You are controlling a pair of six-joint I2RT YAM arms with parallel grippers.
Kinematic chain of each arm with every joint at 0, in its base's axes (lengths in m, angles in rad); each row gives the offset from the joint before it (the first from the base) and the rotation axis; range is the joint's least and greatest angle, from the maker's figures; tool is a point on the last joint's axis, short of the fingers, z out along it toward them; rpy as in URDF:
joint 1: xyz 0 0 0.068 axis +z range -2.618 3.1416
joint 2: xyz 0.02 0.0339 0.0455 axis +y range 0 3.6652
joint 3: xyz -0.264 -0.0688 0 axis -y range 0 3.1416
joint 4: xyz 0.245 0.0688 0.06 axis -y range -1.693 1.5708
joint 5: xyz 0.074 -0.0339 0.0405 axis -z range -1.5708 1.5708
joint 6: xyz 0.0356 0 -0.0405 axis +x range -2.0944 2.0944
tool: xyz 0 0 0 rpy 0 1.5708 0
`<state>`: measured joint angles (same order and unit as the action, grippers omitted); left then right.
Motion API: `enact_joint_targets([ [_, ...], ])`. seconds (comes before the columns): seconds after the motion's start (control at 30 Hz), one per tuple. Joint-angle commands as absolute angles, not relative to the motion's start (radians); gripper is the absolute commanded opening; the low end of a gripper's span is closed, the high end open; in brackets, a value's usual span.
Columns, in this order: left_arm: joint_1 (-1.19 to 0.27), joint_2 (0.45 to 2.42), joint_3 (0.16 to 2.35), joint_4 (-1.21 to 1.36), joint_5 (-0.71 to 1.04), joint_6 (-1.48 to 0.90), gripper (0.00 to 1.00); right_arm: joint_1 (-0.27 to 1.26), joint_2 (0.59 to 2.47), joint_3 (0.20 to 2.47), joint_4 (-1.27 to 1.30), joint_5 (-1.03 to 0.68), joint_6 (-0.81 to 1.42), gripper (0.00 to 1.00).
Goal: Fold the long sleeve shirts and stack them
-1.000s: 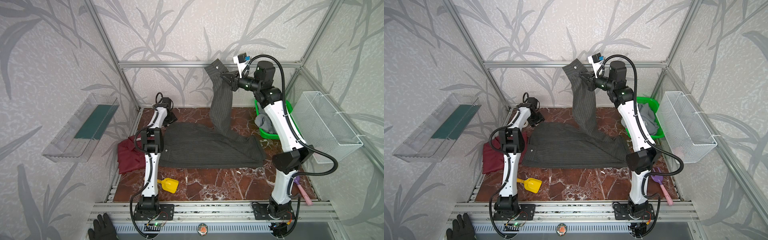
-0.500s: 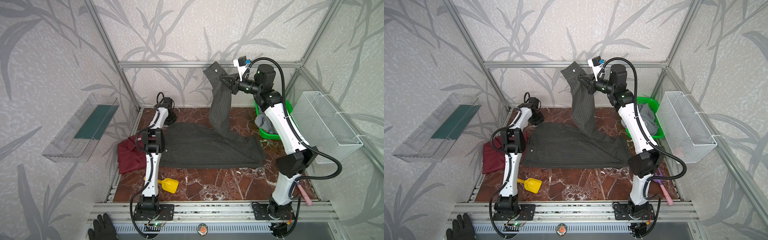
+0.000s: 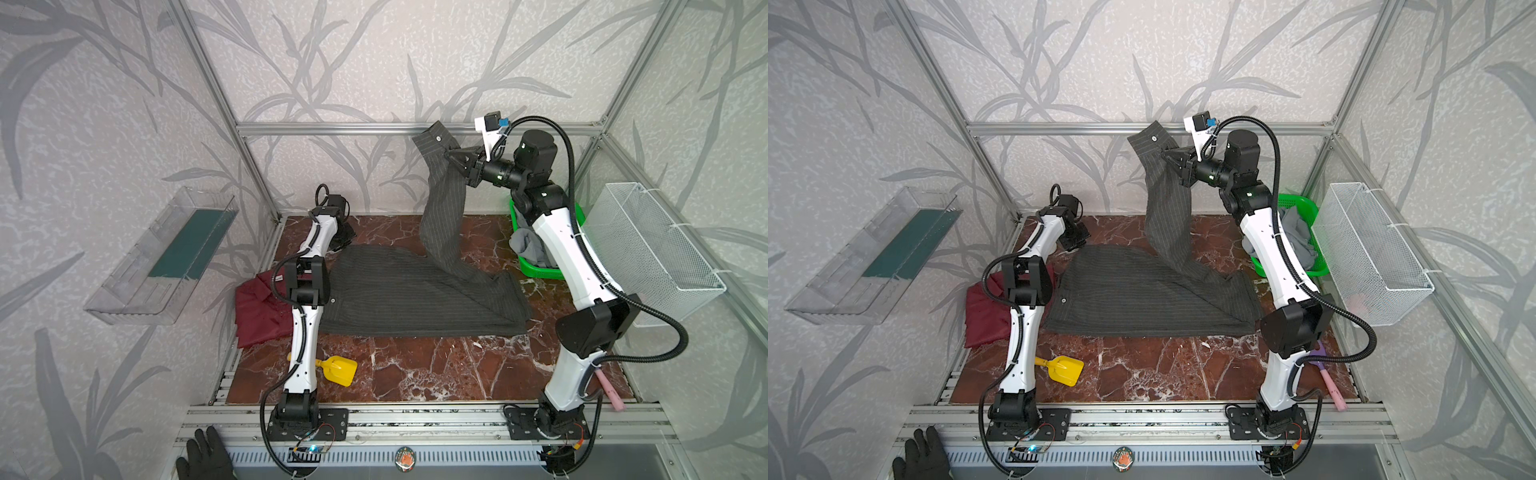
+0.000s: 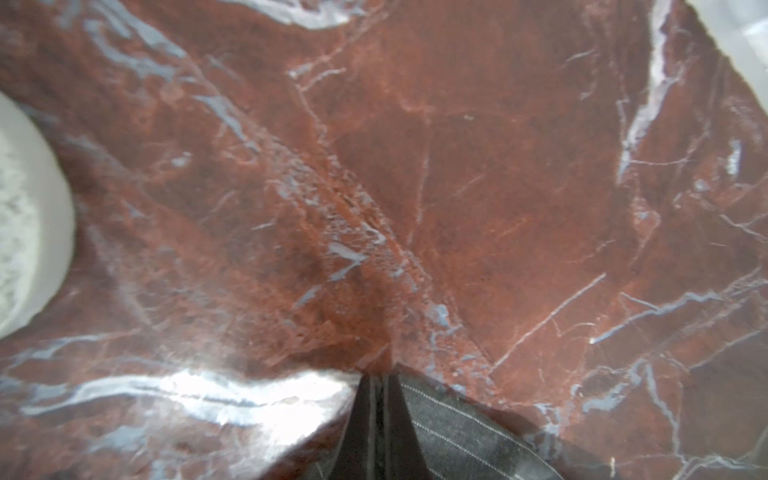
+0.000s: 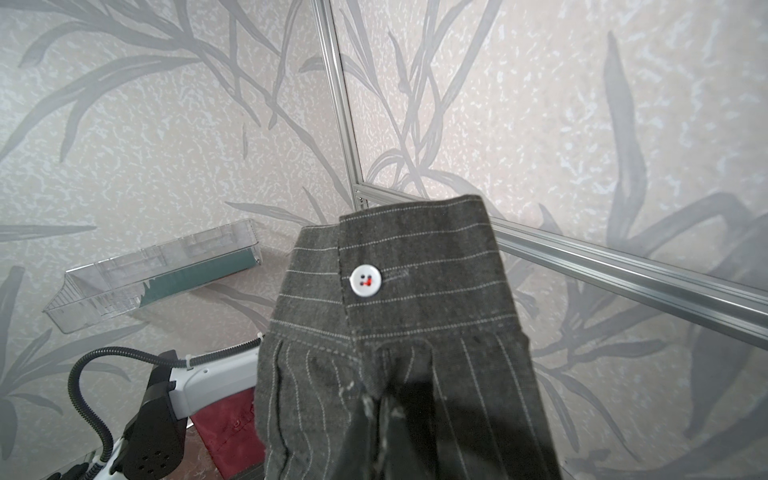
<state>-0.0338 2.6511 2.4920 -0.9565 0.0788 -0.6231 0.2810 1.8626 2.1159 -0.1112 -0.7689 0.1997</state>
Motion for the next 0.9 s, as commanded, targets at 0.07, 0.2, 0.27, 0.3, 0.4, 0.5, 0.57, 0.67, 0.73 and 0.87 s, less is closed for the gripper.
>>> enact_joint_targets([
  [0.07, -0.062, 2.530, 2.464, -0.884, 0.064, -0.531, 0.00, 0.277, 1.736, 1.987, 0.009, -0.770, 0.249, 0.00],
  [0.2, -0.079, 2.379, 2.232, -0.723, 0.007, -0.462, 0.00, 0.264, 1.654, 1.872, 0.042, -0.736, 0.257, 0.00],
  [0.27, -0.083, 2.287, 2.059, -0.587, -0.006, -0.455, 0.00, 0.257, 1.614, 1.802, 0.070, -0.718, 0.265, 0.00],
  [0.3, -0.083, 2.240, 1.975, -0.522, -0.020, -0.456, 0.00, 0.252, 1.593, 1.768, 0.083, -0.707, 0.272, 0.00],
  [0.4, -0.084, 2.130, 1.767, -0.347, -0.046, -0.456, 0.00, 0.238, 1.536, 1.686, 0.121, -0.693, 0.303, 0.00],
  [0.5, -0.084, 2.049, 1.612, -0.213, -0.065, -0.450, 0.00, 0.230, 1.471, 1.596, 0.180, -0.684, 0.345, 0.00],
  [0.57, -0.085, 2.002, 1.529, -0.148, -0.079, -0.448, 0.00, 0.229, 1.433, 1.550, 0.204, -0.686, 0.367, 0.00],
  [0.67, -0.089, 1.945, 1.427, -0.071, -0.093, -0.456, 0.00, 0.228, 1.383, 1.484, 0.218, -0.669, 0.383, 0.00],
  [0.73, -0.090, 1.914, 1.369, -0.036, -0.111, -0.458, 0.00, 0.229, 1.345, 1.435, 0.233, -0.649, 0.401, 0.00],
  [0.87, -0.089, 1.838, 1.229, 0.046, -0.154, -0.490, 0.00, 0.230, 1.269, 1.321, 0.306, -0.619, 0.492, 0.00],
])
